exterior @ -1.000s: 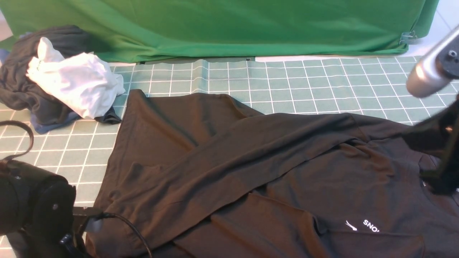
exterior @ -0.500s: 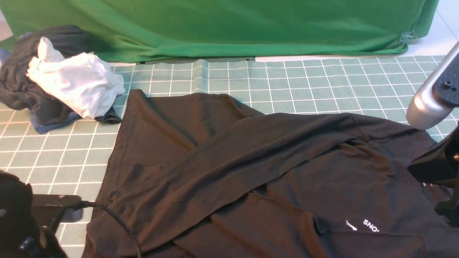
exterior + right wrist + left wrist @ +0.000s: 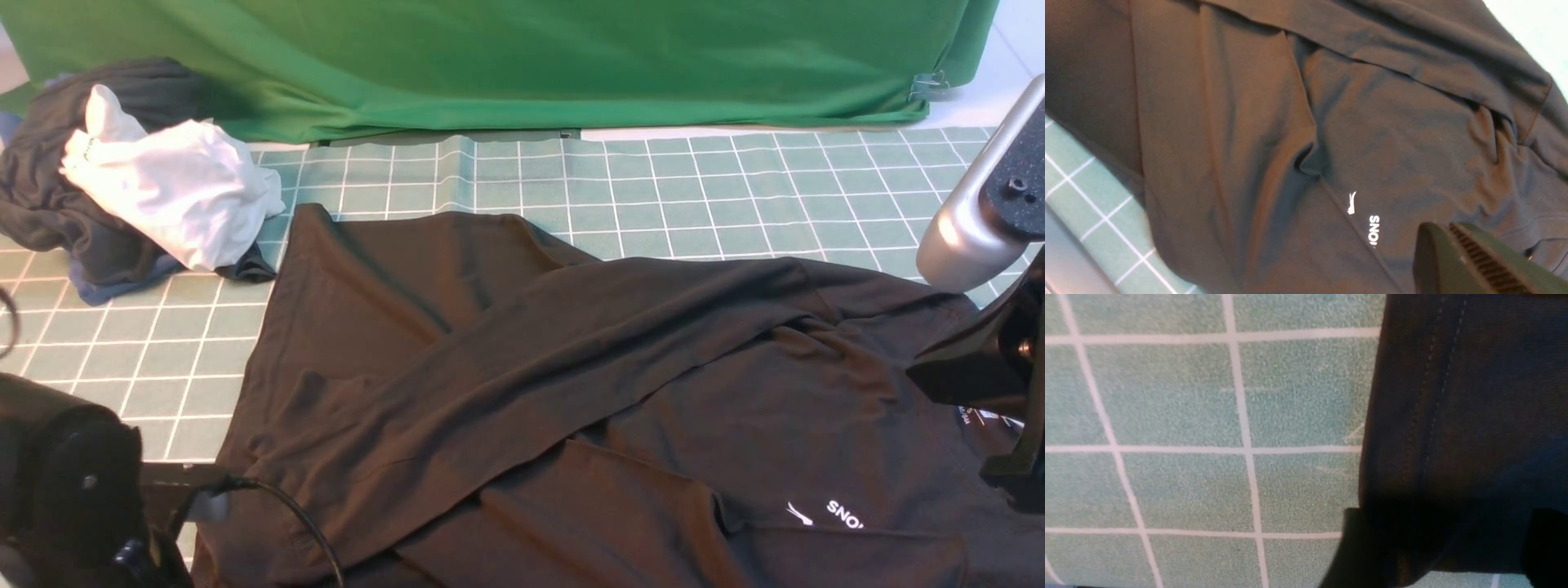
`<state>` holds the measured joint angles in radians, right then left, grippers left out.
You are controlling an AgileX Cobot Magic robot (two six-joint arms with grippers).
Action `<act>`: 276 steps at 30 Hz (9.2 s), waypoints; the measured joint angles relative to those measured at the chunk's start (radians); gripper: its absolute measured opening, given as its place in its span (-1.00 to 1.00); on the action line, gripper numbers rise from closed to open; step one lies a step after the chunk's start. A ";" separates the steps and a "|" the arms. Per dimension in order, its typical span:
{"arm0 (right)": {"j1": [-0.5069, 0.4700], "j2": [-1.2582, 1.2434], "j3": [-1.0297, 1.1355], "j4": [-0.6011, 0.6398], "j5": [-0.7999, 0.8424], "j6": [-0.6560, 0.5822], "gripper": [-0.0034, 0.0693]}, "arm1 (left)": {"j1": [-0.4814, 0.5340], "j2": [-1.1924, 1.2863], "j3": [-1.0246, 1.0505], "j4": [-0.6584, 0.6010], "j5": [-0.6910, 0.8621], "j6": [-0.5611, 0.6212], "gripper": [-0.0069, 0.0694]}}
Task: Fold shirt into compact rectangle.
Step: 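Grasp the near edge of the shirt at its hem and shoulder corners, then fold the black garment in half by bringing its near edge over to the far edge, then pull the folded dark garment lengthwise by its ends to straighten it flat on the table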
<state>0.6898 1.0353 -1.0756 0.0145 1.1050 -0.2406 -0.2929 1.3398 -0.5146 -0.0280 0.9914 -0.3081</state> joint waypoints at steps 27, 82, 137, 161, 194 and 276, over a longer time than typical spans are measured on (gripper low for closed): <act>0.000 0.000 0.000 0.001 0.037 -0.087 -0.80 | 0.000 0.065 -0.016 0.021 0.031 -0.034 -0.79; 0.000 0.000 -0.001 0.045 0.049 -0.138 -0.80 | 0.161 0.106 0.007 -0.021 0.009 0.250 0.52; 0.283 0.403 0.409 0.250 -0.435 -0.301 0.56 | 0.153 -0.297 -0.078 0.022 0.211 0.185 -0.80; 0.287 0.458 0.341 0.066 -0.365 -0.274 -0.76 | 0.153 -0.302 -0.124 -0.058 0.060 0.141 -0.79; -0.259 0.957 -0.513 -0.024 -0.348 -0.380 -0.76 | 0.299 0.584 -1.102 -0.089 -0.112 0.107 -0.79; -0.864 1.032 -0.449 0.212 0.043 -0.027 -0.78 | 0.174 0.732 -0.952 -0.156 -0.001 0.308 -0.80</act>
<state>-0.1743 2.0672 -1.5249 0.2266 1.1484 -0.2672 -0.1190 2.0720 -1.4670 -0.1844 0.9908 0.0000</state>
